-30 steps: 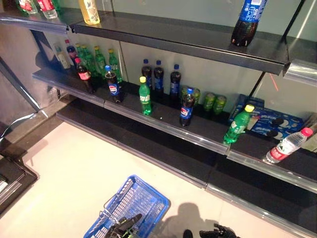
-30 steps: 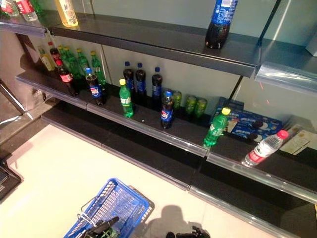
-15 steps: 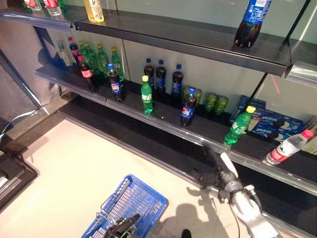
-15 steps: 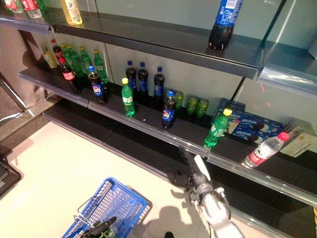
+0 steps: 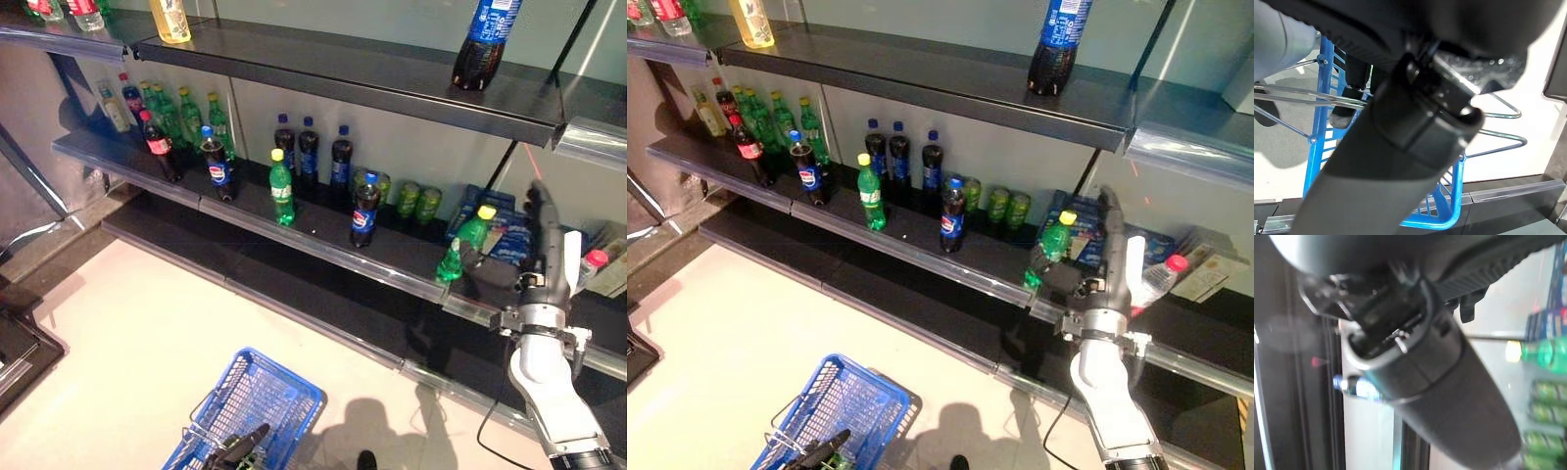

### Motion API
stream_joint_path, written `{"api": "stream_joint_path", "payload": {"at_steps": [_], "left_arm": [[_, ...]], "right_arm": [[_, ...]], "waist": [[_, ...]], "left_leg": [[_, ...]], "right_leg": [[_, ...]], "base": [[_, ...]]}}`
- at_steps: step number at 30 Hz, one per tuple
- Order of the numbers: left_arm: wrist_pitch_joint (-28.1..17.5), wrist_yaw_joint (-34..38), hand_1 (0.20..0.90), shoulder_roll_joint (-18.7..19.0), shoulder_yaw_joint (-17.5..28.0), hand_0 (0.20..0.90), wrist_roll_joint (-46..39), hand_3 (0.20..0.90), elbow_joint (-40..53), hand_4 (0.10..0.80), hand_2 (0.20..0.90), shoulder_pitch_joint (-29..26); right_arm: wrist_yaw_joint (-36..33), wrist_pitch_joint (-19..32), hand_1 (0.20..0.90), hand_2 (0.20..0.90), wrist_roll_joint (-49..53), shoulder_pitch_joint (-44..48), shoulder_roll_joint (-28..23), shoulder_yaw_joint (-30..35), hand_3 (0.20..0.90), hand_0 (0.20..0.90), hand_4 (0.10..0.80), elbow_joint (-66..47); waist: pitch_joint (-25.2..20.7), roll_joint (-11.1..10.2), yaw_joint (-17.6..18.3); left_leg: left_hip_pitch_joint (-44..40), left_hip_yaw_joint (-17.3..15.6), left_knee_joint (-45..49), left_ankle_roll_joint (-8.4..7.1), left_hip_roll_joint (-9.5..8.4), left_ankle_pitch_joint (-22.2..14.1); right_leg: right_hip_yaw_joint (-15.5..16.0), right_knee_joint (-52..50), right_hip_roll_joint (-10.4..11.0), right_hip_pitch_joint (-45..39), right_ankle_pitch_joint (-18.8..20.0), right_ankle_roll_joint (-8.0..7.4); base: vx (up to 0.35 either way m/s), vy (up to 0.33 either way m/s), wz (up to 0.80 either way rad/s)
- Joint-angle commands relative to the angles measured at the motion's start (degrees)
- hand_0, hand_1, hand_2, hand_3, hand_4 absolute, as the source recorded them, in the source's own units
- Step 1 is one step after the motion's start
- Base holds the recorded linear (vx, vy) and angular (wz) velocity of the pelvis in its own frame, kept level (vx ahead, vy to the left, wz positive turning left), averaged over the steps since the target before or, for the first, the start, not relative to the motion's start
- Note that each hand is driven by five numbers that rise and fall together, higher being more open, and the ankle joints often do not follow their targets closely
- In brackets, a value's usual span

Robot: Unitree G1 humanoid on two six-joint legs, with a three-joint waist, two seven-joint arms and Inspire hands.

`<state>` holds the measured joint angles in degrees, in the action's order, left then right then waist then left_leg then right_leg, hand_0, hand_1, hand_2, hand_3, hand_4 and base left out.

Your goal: Pick up the drink and place into the basket.

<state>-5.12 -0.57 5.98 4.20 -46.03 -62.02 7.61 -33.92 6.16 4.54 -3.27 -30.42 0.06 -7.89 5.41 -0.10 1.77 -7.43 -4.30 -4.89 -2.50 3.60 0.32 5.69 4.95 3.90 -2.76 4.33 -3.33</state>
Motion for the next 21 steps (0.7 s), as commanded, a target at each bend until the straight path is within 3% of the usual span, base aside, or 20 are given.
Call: {"api": "stream_joint_path", "payload": {"at_steps": [1,10,16,21], "left_arm": [[-1.9,-1.3,0.300,2.8,-1.6,0.300,3.5,0.200,-0.7,0.100,0.300,0.2],[-1.7,-0.8,0.300,3.2,-5.3,0.300,0.5,0.200,2.8,0.100,0.300,-0.3],[-3.8,0.3,0.300,4.9,-10.9,0.300,-5.8,0.200,6.1,0.100,0.300,-7.7],[-5.6,0.3,0.300,5.7,-13.6,0.300,-9.6,0.200,8.7,0.100,0.300,-11.4]], "right_arm": [[-4.7,4.8,0.900,0.900,-0.4,3.4,-0.2,4.8,0.900,0.900,0.800,-5.1],[-9.9,6.1,0.900,0.900,1.8,5.7,1.2,-0.3,0.900,0.900,0.800,0.6],[-18.6,8.1,0.900,0.900,1.7,21.7,2.5,-4.0,0.900,0.900,0.800,6.2],[-22.2,7.6,0.900,0.900,4.6,33.2,0.3,-4.4,0.900,0.900,0.800,9.6]], "waist": [[-0.1,-1.2,-1.4],[4.8,-0.1,-1.9],[15.1,0.8,-2.1],[20.1,1.9,-2.3]], "left_leg": [[1.7,-0.2,4.0,0.19,1.30,-2.5],[8.2,1.0,14.7,0.44,-0.19,-4.3],[20.4,3.2,23.0,0.95,-1.79,-3.8],[27.8,3.4,26.7,1.23,-2.64,-3.1]], "right_leg": [[1.0,-6.3,3.1,-0.4,-4.2,-1.96],[2.3,-14.9,3.4,4.1,-7.3,-0.01],[1.6,-22.1,3.7,14.8,-7.6,1.78],[1.1,-26.0,3.8,21.9,-7.4,2.63]], "base": [[0.018,0.035,0.00],[-0.011,0.015,0.02],[-0.303,-0.003,-0.03],[-0.197,0.033,-0.01]]}}
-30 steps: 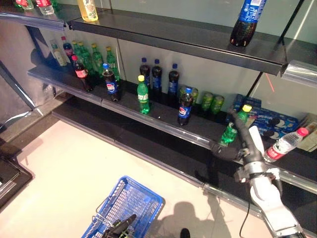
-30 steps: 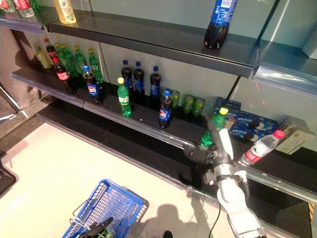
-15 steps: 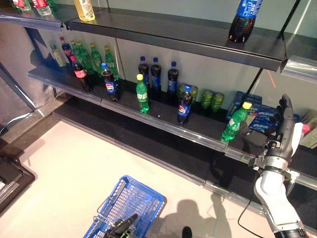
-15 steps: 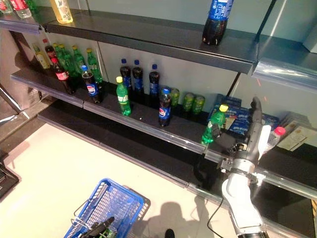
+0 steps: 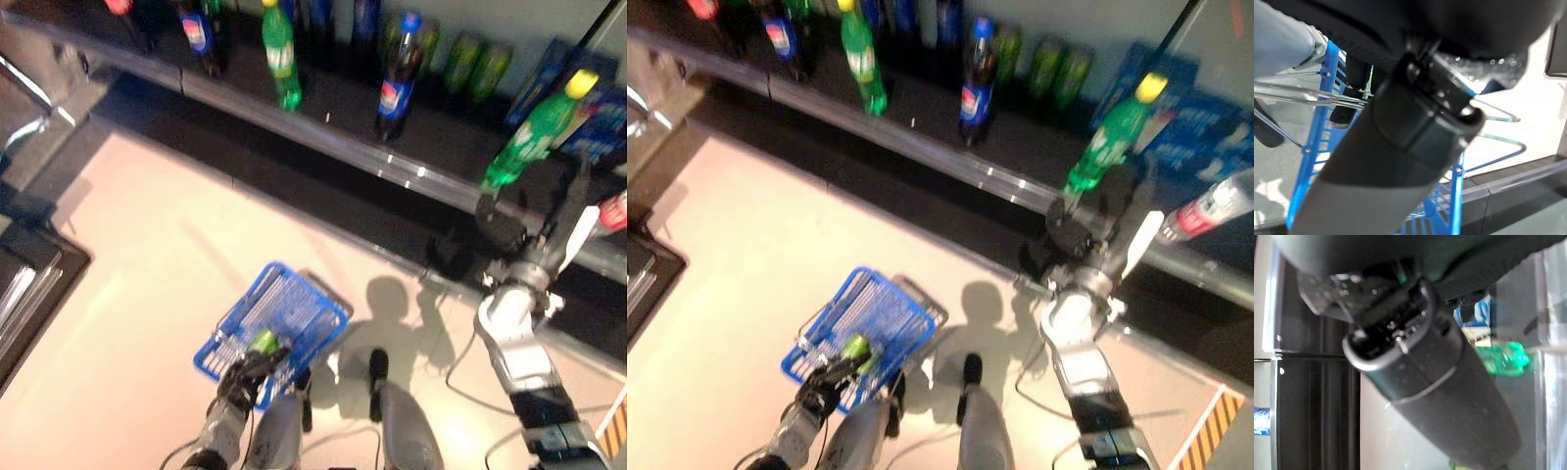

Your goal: Pick up the drink and place into the basket.

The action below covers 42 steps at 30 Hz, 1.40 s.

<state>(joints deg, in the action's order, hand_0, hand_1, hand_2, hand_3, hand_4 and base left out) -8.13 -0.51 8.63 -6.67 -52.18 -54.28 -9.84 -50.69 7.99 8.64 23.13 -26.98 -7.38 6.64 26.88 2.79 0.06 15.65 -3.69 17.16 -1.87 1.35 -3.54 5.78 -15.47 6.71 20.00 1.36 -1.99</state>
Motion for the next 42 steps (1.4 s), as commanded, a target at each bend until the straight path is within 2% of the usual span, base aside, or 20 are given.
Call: {"api": "stream_joint_path", "payload": {"at_steps": [1,7,16,23,32,42], "left_arm": [[-2.9,0.4,0.300,3.0,-3.2,0.300,-3.9,0.200,1.7,0.100,0.300,5.3],[-2.6,0.8,0.300,3.2,-5.1,0.300,-5.9,0.200,4.3,0.100,0.300,3.2],[-1.7,0.3,0.300,3.5,-5.9,0.300,-6.4,0.200,5.2,0.100,0.300,2.7],[-1.1,0.5,0.300,4.2,-6.4,0.300,-6.7,0.200,6.0,0.100,0.300,2.7],[-0.1,-0.5,0.300,5.1,-7.3,0.300,-7.4,0.200,6.0,0.100,0.300,2.6],[0.5,-0.5,0.300,6.2,-8.3,0.300,-8.3,0.200,7.3,0.100,0.300,2.9]], "right_arm": [[-6.6,5.7,0.900,0.900,0.9,8.9,-3.9,3.2,0.900,0.900,0.800,-4.2],[-9.4,4.5,0.900,0.900,1.5,17.2,-6.8,4.0,0.900,0.900,0.800,-1.8],[-12.7,4.0,0.900,0.900,3.6,23.5,-8.3,4.6,0.900,0.900,0.800,1.0],[-8.8,3.5,0.900,0.900,8.5,27.6,-10.6,4.2,0.900,0.900,0.800,3.8],[-1.5,0.0,0.900,0.900,14.1,35.8,-13.3,0.1,0.900,0.900,0.800,9.8],[0.4,0.4,0.900,0.900,20.0,42.5,-17.2,-2.6,0.900,0.900,0.800,20.6]], "waist": [[-0.4,-0.7,-0.7],[2.6,1.1,-0.8],[2.9,2.1,-1.3],[2.9,2.7,-2.0],[2.9,3.2,-3.1],[2.9,3.6,-4.2]], "left_leg": [[6.2,2.8,5.4,0.64,-0.44,1.0],[10.4,2.8,7.2,0.77,-0.75,2.6],[12.8,2.4,7.2,0.91,-0.93,3.5],[13.0,2.8,6.7,0.83,-1.32,3.7],[12.6,3.2,6.4,0.86,-1.79,3.8],[12.9,3.5,5.8,1.21,-2.20,3.8]], "right_leg": [[0.9,-6.4,1.1,0.6,-4.4,1.44],[0.1,-8.1,0.7,4.8,-4.2,1.83],[-0.5,-7.8,0.2,7.0,-3.9,1.87],[-0.3,-7.1,0.0,6.8,-4.2,2.20],[0.1,-7.3,0.2,6.6,-5.0,2.64],[0.5,-7.5,0.5,7.3,-4.8,2.80]], "base": [[-0.109,0.026,-0.13],[-0.067,0.022,-0.02],[-0.007,-0.007,-0.05],[0.022,-0.025,0.00],[0.004,-0.001,0.00],[0.007,-0.004,0.00]]}}
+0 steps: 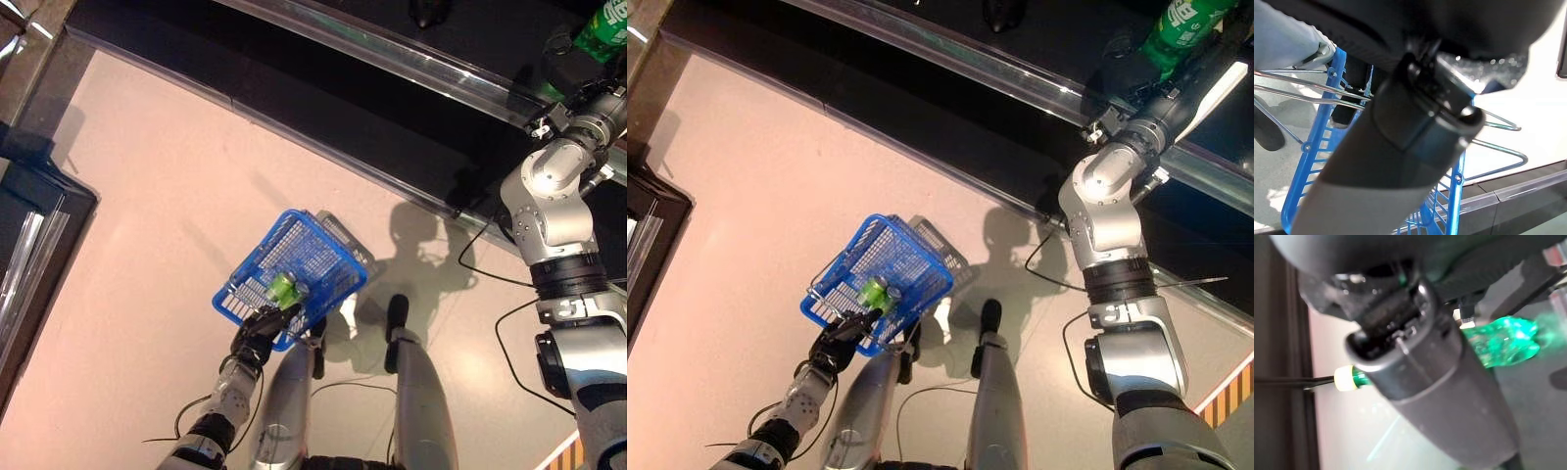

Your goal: Pick up the drink and place into the basket.

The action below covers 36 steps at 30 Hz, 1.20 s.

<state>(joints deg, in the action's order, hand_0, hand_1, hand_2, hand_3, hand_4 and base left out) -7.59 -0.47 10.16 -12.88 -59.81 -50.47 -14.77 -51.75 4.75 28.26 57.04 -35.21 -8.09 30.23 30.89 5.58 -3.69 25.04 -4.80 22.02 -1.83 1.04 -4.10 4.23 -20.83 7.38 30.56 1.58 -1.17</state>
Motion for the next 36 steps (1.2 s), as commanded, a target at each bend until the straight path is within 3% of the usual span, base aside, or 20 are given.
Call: {"api": "stream_joint_path", "payload": {"at_steps": [1,5,6,7,8,26,31,36], "left_arm": [[0.2,-0.5,0.300,5.0,-2.1,0.300,-0.9,0.200,3.6,0.100,0.300,8.0],[0.7,-0.6,0.300,5.8,-2.3,0.300,-1.6,0.200,3.9,0.100,0.300,8.0],[0.7,-0.6,0.300,5.9,-2.4,0.300,-1.8,0.200,4.1,0.100,0.300,8.1],[0.7,-0.6,0.300,6.1,-2.4,0.300,-1.9,0.200,4.2,0.100,0.300,8.1],[0.7,-0.8,0.300,6.3,-2.4,0.300,-2.0,0.200,4.3,0.100,0.300,8.2],[1.9,-1.7,0.300,9.7,-1.1,0.300,-3.2,0.200,4.9,0.100,0.300,8.7],[2.3,-1.7,0.300,10.3,-1.1,0.300,-3.1,0.200,5.2,0.100,0.300,8.6],[-0.6,-1.6,0.300,9.9,-0.2,0.300,-3.3,0.200,6.3,0.100,0.300,9.1]], "right_arm": [[1.6,3.8,0.900,0.900,0.9,9.8,-9.6,-2.6,0.900,0.900,0.800,-1.5],[0.4,3.6,0.900,0.900,1.7,13.1,-11.2,-4.7,0.900,0.900,0.800,1.7],[0.2,3.5,0.733,0.733,1.7,13.4,-11.6,-4.9,0.705,0.733,0.605,2.1],[0.0,3.5,0.472,0.472,2.0,13.9,-12.1,-5.0,0.400,0.472,0.300,2.9],[-0.1,3.1,0.300,0.300,1.7,14.3,-12.8,-5.3,0.200,0.300,0.100,3.9],[2.4,6.1,0.300,0.300,5.2,17.7,-19.1,-8.1,0.200,0.300,0.100,12.0],[3.4,7.5,0.300,0.300,4.4,18.3,-19.5,-8.7,0.200,0.300,0.100,10.9],[4.9,9.0,0.300,0.300,1.6,16.6,-18.7,-7.6,0.200,0.300,0.100,4.0]], "waist": [[-1.1,0.9,-0.6],[-1.1,0.9,-0.9],[-1.1,0.8,-0.9],[-1.1,0.9,-1.0],[-1.1,0.9,-1.0],[-1.1,-0.3,-1.7],[-1.1,-0.7,-2.0],[-1.1,-0.9,-1.8]], "left_leg": [[3.5,4.7,1.1,1.19,-1.94,3.9],[3.6,4.7,0.9,1.31,-2.03,3.6],[3.6,4.7,0.9,1.32,-2.04,3.6],[3.6,4.7,0.8,1.34,-2.05,3.6],[3.6,4.7,0.8,1.37,-2.04,3.5],[2.5,4.6,-0.3,1.49,-1.79,2.9],[2.7,4.8,-0.3,1.55,-1.84,2.8],[1.3,4.9,-0.4,1.51,-1.87,2.6]], "right_leg": [[2.1,-2.4,-0.1,-3.2,-5.4,1.94],[2.1,-2.6,-0.1,-2.8,-5.4,1.87],[2.1,-2.6,-0.1,-2.8,-5.4,1.86],[2.1,-2.6,-0.1,-2.7,-5.4,1.84],[2.0,-2.7,-0.1,-2.8,-5.5,1.82],[3.2,-2.0,-0.2,-4.1,-5.6,1.44],[3.6,-2.1,-0.4,-4.1,-5.8,1.49],[3.6,-2.4,-0.7,-5.4,-6.4,1.79]], "base": [[0.000,0.000,0.00],[0.000,0.000,0.00],[0.000,0.000,0.00],[0.000,0.000,0.00],[0.000,0.000,0.00],[-0.003,-0.011,0.00],[-0.007,-0.013,0.01],[0.003,0.007,0.00]]}}
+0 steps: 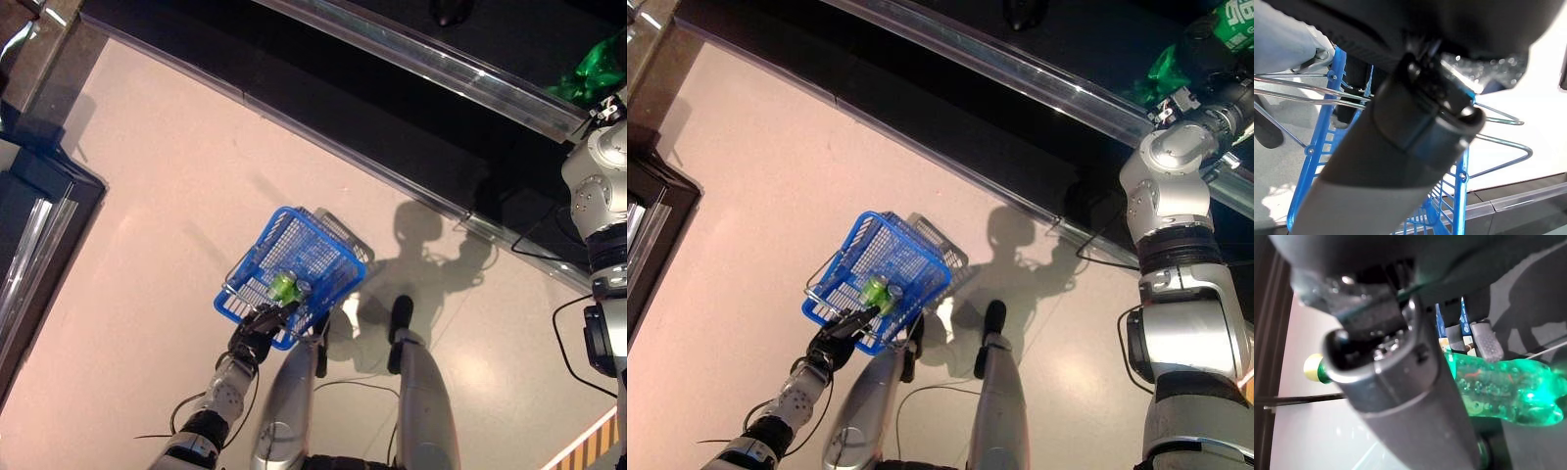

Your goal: Pick up the drink and place into the basket.

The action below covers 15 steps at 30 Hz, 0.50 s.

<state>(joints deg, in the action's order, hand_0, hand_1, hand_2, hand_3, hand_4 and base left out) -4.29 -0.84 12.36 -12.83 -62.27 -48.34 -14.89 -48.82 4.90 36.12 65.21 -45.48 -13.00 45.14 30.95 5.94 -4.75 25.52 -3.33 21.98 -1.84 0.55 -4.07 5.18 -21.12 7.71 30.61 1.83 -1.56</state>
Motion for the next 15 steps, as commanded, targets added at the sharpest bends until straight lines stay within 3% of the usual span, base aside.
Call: {"api": "stream_joint_path", "payload": {"at_steps": [1,5,10,15], "left_arm": [[-5.1,-1.7,0.300,7.7,0.3,0.300,-1.3,0.200,4.5,0.100,0.300,9.2],[-7.7,-2.9,0.300,7.6,1.8,0.300,-2.0,0.200,6.2,0.100,0.300,9.0],[-11.3,-4.3,0.300,7.4,4.3,0.300,-2.1,0.200,12.6,0.100,0.300,9.6],[-12.8,-6.5,0.300,7.8,6.0,0.300,-1.3,0.200,18.6,0.100,0.300,11.7]], "right_arm": [[2.6,8.9,0.300,0.300,-8.2,7.2,-8.0,-1.8,0.200,0.300,0.100,-14.8],[4.8,6.8,0.300,0.300,-12.4,2.5,-6.6,1.3,0.200,0.300,0.100,-25.9],[12.4,4.2,0.300,0.300,-15.1,-7.7,-3.2,5.4,0.200,0.300,0.100,-40.3],[19.7,5.0,0.300,0.300,-16.6,-16.6,0.3,8.6,0.200,0.300,0.100,-50.0]], "waist": [[-1.2,-1.2,-0.5],[-1.2,-1.0,0.1],[-2.4,-1.0,1.2],[-3.8,-1.3,1.5]], "left_leg": [[0.5,3.4,-0.3,1.45,-1.47,2.5],[-0.5,3.3,-0.3,1.44,-1.74,2.7],[-3.2,3.0,-1.2,1.34,-1.86,2.8],[-5.3,2.8,-1.6,1.09,-1.61,3.3]], "right_leg": [[2.6,-2.4,-1.0,-5.7,-6.9,2.22],[2.4,-2.9,-0.9,-6.4,-7.0,2.39],[2.0,-2.7,-1.1,-8.9,-7.6,2.61],[2.4,-2.3,-1.1,-11.5,-8.1,2.99]], "base": [[0.015,0.041,0.02],[0.017,0.069,0.00],[0.042,0.058,0.05],[0.065,0.026,0.06]]}}
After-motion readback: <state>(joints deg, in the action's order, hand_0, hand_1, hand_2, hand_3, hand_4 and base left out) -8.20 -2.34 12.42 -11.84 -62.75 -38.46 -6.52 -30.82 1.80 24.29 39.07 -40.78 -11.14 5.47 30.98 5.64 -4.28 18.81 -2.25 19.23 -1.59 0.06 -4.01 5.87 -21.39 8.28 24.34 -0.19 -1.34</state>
